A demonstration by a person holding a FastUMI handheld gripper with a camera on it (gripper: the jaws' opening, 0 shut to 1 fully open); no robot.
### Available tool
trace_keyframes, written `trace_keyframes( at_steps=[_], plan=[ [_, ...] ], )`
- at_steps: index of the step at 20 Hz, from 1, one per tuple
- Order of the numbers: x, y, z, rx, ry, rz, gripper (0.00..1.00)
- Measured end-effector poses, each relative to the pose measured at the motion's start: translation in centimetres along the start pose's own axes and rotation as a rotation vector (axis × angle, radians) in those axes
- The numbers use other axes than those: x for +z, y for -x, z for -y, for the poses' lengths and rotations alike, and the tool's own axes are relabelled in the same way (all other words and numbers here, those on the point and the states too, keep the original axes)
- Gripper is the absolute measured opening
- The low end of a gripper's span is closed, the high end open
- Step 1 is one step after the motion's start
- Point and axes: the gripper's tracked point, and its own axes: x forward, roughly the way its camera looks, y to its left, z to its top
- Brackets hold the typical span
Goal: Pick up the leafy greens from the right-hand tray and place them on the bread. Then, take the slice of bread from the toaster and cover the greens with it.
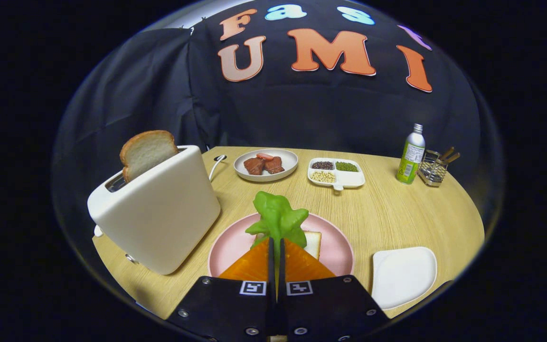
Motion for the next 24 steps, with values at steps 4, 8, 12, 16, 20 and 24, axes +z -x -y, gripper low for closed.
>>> trace_keyframes(
  at_steps=[4, 8, 12, 16, 20, 24],
  plan=[
    [-1.3, -1.0, 0.0, -0.011, -0.01, -0.036, 0.05],
    [-0.6, -0.2, 0.9, -0.067, 0.018, -0.004, 0.47],
    [0.5, 0.8, 1.2, -0.082, 0.016, 0.035, 0.82],
    [1.4, 1.6, 1.3, -0.095, 0.024, 0.064, 0.98],
    [1.8, 2.3, 0.6, -0.079, 0.021, 0.075, 0.97],
    [3.3, 3.1, -0.4, -0.074, 0.035, 0.109, 0.97]
  ],
)
